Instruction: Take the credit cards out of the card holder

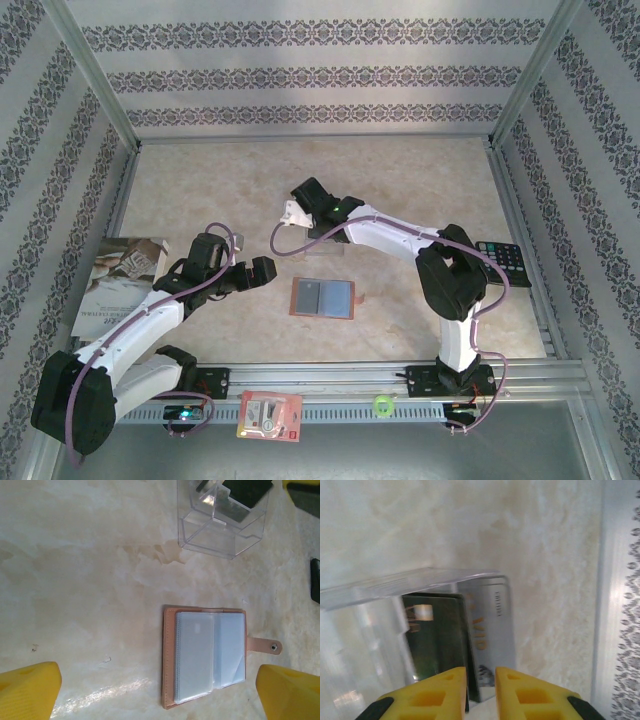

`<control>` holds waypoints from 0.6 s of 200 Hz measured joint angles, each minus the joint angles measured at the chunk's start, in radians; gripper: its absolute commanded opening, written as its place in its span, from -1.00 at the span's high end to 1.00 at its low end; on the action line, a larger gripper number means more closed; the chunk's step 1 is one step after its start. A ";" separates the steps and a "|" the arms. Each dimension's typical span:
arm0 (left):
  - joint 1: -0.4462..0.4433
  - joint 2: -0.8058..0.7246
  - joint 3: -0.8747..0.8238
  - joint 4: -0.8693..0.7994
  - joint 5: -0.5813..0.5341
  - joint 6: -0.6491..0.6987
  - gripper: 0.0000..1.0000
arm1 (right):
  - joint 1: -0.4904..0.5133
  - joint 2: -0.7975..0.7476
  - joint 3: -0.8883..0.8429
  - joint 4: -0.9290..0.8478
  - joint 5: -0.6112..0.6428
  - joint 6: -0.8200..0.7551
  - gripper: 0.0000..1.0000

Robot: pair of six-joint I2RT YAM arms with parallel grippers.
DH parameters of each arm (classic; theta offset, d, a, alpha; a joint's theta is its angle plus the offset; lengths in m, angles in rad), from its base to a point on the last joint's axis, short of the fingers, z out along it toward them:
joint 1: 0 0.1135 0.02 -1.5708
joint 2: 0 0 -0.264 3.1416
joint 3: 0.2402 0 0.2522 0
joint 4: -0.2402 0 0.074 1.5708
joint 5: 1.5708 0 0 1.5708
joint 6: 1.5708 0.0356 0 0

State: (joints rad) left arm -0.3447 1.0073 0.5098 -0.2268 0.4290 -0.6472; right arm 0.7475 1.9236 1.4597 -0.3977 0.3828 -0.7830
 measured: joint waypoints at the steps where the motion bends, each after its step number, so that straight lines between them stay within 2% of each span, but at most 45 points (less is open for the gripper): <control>1: 0.000 0.000 0.000 0.000 0.000 0.000 -0.99 | 0.000 0.000 0.000 0.002 0.001 0.000 0.52; 37: 0.000 -0.003 -0.004 0.002 0.014 0.000 -0.99 | -0.006 -0.001 0.000 0.114 0.060 0.047 0.43; 69: 0.000 -0.035 -0.023 0.013 0.016 -0.012 -0.99 | 0.010 -0.082 -0.015 0.128 0.064 0.219 0.33; 87: 0.000 -0.048 -0.031 0.024 0.015 -0.019 -0.99 | 0.040 -0.175 -0.039 0.100 0.026 0.375 0.28; 120: 0.000 -0.057 -0.042 0.033 0.007 -0.030 -0.99 | 0.091 -0.322 -0.127 0.023 -0.125 0.651 0.24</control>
State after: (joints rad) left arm -0.3447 0.9501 0.4679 -0.1936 0.4358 -0.6773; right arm 0.8387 1.6020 1.3331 -0.3744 0.2577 -0.1322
